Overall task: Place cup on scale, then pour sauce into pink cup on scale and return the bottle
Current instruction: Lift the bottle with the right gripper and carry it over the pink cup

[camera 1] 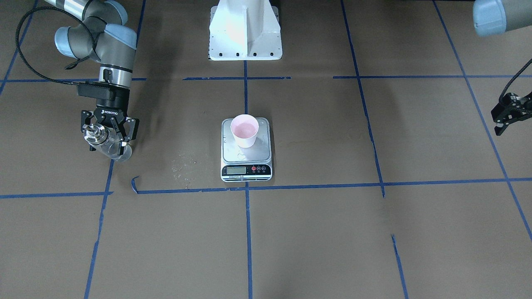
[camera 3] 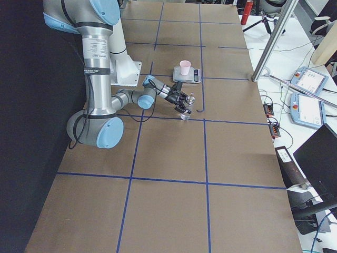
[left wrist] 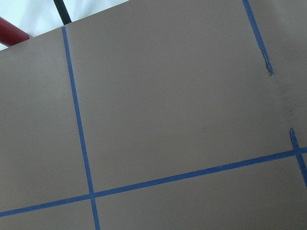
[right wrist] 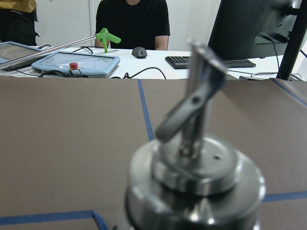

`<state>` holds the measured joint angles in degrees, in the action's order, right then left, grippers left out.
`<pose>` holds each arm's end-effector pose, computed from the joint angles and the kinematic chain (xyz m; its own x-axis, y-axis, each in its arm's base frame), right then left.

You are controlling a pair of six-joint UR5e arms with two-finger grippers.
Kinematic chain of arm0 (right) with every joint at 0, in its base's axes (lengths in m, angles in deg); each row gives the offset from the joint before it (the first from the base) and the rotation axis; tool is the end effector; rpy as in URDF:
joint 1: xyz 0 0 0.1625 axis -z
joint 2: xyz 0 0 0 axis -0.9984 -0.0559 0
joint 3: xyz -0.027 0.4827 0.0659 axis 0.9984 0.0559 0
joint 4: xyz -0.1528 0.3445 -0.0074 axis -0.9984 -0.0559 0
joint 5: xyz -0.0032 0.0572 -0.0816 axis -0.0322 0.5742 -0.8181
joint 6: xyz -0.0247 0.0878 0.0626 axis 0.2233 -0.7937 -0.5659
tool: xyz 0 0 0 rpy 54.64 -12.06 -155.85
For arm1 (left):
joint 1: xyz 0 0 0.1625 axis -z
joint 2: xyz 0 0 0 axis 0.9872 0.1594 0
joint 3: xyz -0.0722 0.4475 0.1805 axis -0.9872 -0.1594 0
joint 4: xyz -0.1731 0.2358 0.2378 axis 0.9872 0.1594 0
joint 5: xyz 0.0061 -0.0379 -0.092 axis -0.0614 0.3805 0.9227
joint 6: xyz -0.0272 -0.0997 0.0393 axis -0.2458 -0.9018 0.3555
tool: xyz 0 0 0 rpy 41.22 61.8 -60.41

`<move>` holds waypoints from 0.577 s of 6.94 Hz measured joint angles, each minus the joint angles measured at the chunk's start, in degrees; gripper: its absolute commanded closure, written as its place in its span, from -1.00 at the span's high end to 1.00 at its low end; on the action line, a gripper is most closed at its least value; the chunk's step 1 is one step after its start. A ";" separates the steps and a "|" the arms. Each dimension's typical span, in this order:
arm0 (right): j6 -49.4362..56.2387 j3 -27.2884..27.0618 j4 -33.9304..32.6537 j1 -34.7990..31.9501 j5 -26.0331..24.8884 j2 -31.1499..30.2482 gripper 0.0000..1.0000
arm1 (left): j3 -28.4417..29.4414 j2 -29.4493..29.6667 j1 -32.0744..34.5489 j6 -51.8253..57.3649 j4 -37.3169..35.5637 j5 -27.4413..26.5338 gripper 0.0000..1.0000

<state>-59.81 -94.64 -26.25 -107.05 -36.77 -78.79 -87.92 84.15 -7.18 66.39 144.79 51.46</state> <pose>-0.3858 -0.3707 0.5300 0.7663 0.1774 0.6175 -0.6123 0.4926 0.6184 0.0793 -0.5548 0.4798 0.8239 0.2226 -0.5211 -0.0689 0.9522 0.2977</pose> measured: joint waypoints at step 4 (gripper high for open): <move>12.18 -6.65 -0.84 -5.54 9.35 3.77 -1.00 | 0.37 -0.19 0.41 0.40 0.05 0.48 1.00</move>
<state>-47.63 -101.30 -27.08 -112.58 -27.42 -75.02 -87.55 83.96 -6.76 66.79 144.84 51.94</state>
